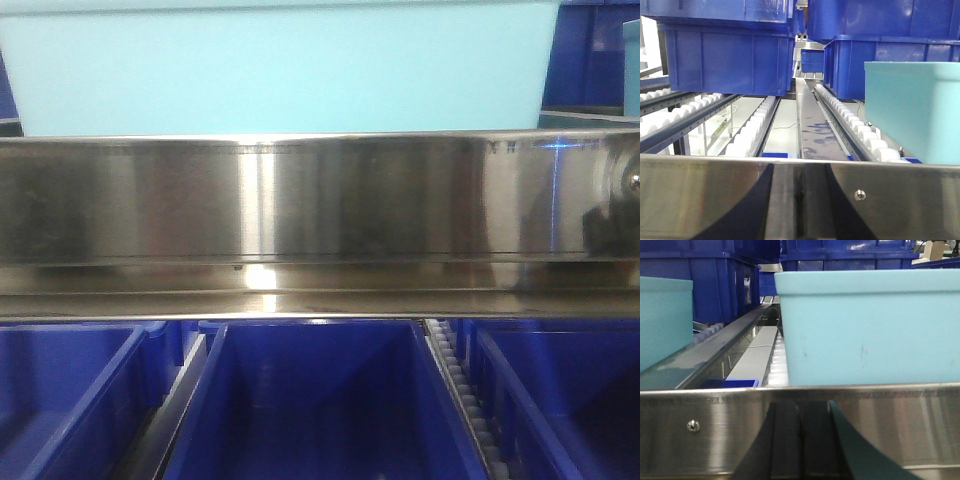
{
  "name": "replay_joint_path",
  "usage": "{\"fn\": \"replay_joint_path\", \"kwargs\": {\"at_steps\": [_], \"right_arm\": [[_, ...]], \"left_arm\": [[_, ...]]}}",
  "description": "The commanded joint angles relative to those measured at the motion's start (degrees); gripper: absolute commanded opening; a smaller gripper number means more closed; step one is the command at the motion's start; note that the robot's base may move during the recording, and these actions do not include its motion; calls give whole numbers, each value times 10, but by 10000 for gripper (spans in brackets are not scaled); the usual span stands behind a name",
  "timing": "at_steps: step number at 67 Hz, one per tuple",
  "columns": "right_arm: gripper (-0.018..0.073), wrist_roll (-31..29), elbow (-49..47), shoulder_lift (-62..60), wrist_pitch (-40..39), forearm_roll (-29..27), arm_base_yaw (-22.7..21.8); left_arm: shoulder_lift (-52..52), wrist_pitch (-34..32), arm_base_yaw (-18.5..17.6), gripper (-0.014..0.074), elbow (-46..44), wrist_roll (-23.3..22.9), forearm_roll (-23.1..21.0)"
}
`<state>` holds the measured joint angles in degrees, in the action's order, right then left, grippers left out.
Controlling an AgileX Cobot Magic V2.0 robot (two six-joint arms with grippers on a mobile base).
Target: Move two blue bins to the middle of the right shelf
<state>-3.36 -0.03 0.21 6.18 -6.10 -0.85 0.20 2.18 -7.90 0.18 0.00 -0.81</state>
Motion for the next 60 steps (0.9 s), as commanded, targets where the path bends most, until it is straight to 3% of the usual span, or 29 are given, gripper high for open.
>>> {"fn": "replay_joint_path", "kwargs": {"at_steps": [1,12,28,35,45,51,56,60], "right_arm": [[-162,-3,0,-2,-32,-2,2],[-162,-3,0,-2,-58,-2,2],[-162,-3,0,-2,-102,-2,2],[-162,-2,-8,-2,-115,-4,2],[-162,-2,-93,-2,-58,-4,2],[-148,-2,-151,-2,-10,-4,2],[-60,-2,-192,17,22,-4,2],[83,-2,-217,39,33,-4,2]], "left_arm": [[-2,-35,2,-111,-2,0,-5],[-2,-110,2,-111,-2,0,-5],[-2,-136,2,-111,-2,-3,-6],[-2,-153,2,-111,-2,-4,-54],[-2,-93,2,-111,-60,-4,-65],[-2,-32,2,-95,-120,-4,-47],[18,50,2,-9,-176,-4,-34],[40,118,2,95,-223,-4,-28]]}}
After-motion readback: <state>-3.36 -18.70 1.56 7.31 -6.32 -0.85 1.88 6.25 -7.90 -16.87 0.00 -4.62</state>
